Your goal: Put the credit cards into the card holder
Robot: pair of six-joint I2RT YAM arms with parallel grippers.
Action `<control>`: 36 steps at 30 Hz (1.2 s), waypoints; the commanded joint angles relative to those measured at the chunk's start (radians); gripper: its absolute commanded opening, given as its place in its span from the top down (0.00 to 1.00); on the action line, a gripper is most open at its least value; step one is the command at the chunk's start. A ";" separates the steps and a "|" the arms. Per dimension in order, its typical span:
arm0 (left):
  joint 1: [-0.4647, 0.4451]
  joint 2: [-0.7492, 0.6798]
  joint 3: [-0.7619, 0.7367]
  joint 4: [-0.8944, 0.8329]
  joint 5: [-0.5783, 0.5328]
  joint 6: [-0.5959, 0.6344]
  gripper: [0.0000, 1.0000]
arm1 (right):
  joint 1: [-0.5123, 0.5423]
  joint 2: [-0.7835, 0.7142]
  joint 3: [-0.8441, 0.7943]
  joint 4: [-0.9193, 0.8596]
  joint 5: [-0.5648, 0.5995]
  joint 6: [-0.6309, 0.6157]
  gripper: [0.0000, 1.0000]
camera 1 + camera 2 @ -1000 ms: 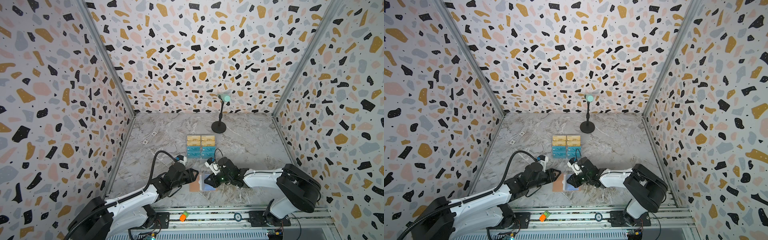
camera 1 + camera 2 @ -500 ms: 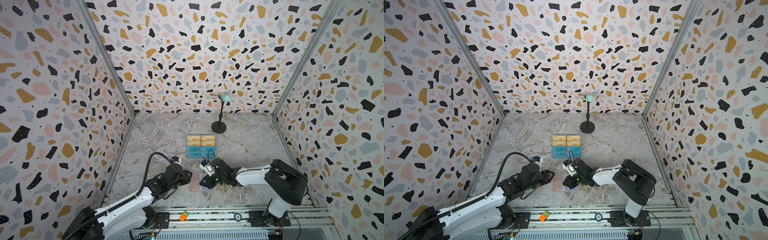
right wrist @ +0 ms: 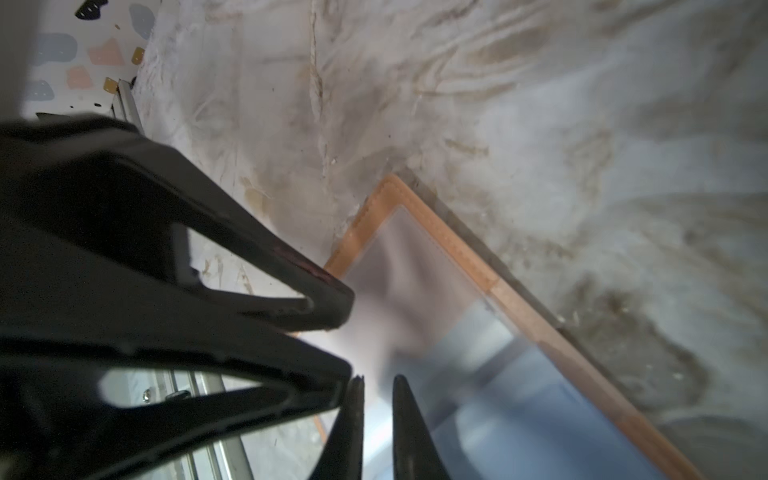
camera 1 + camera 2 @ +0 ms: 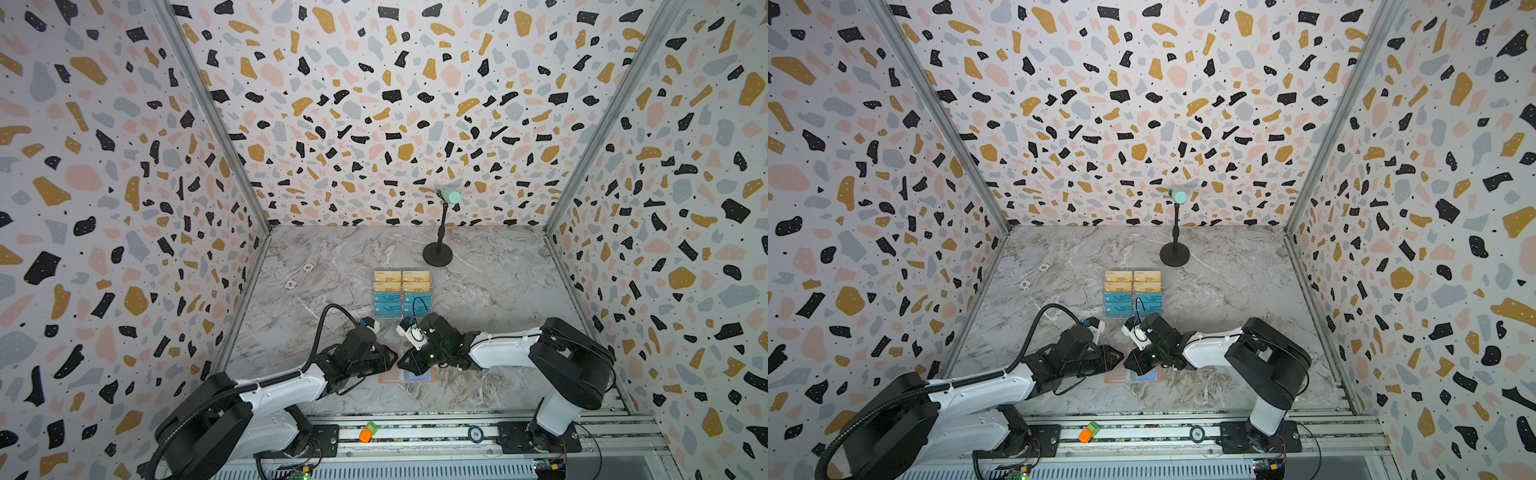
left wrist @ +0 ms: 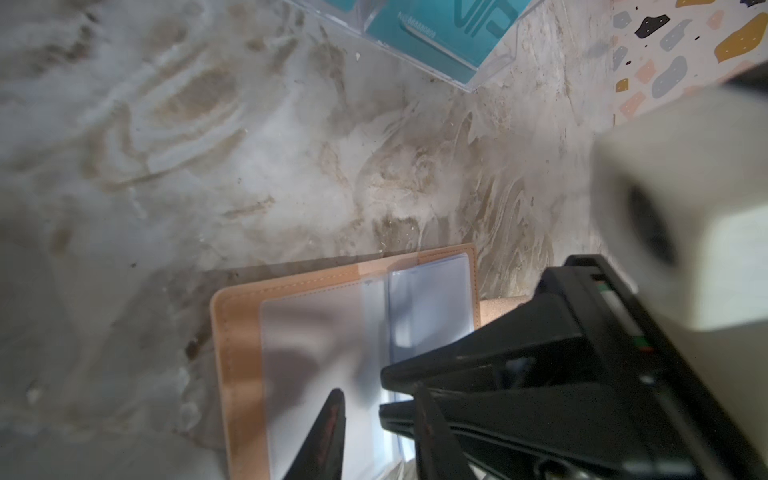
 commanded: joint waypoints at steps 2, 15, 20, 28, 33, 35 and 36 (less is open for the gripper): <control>-0.006 0.023 -0.030 0.092 0.000 -0.019 0.69 | -0.044 -0.075 0.093 -0.093 0.033 -0.102 0.80; 0.026 -0.095 0.128 -0.200 -0.069 0.058 0.65 | -0.245 -0.011 0.461 -0.476 0.017 -0.484 0.56; 0.072 -0.155 0.172 -0.261 -0.102 0.115 0.64 | -0.277 0.101 0.638 -0.669 -0.023 -0.624 0.57; 0.125 -0.210 0.117 -0.224 -0.049 0.116 0.63 | -0.334 0.128 0.668 -0.681 -0.060 -0.722 0.65; 0.157 -0.240 0.110 -0.242 -0.032 0.135 0.61 | -0.335 0.145 0.680 -0.692 -0.051 -0.768 0.67; 0.168 -0.255 0.100 -0.239 -0.026 0.137 0.61 | -0.335 0.157 0.682 -0.697 -0.041 -0.786 0.67; 0.172 -0.260 0.095 -0.235 -0.020 0.137 0.61 | -0.333 0.166 0.683 -0.701 -0.035 -0.797 0.67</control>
